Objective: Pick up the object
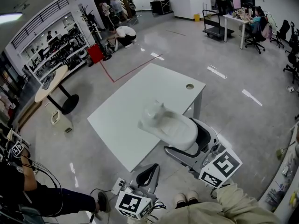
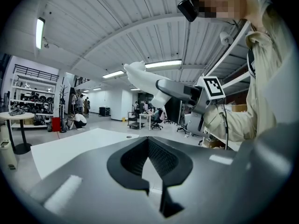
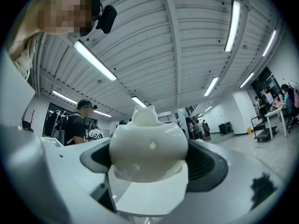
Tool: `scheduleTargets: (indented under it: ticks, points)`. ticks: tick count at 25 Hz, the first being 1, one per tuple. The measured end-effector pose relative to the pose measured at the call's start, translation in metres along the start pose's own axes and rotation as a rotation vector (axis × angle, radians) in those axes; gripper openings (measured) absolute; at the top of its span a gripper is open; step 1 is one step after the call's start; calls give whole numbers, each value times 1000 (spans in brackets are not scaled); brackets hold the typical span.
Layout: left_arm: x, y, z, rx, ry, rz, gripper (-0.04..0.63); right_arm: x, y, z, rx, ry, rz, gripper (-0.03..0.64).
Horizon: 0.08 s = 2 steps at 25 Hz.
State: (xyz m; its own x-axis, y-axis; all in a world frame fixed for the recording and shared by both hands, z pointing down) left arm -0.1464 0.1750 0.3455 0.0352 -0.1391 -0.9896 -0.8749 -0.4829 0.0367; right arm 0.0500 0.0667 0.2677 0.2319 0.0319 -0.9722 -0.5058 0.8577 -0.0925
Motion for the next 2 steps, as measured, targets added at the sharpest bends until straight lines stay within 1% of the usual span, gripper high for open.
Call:
scheduleTargets:
  ticks: [2]
  points:
    - [-5,-2,0,5,-1,2,6,-3,0,3,0,-1,2,469]
Point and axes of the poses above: the fingertips, and each gripper's own axes: z backward along the fingers, y to its left, x out of its top, the point moved 10 cm from there along z, backward along the fingers, and after that the axes turned 3 degrees about -y, right-handed, at the moved point
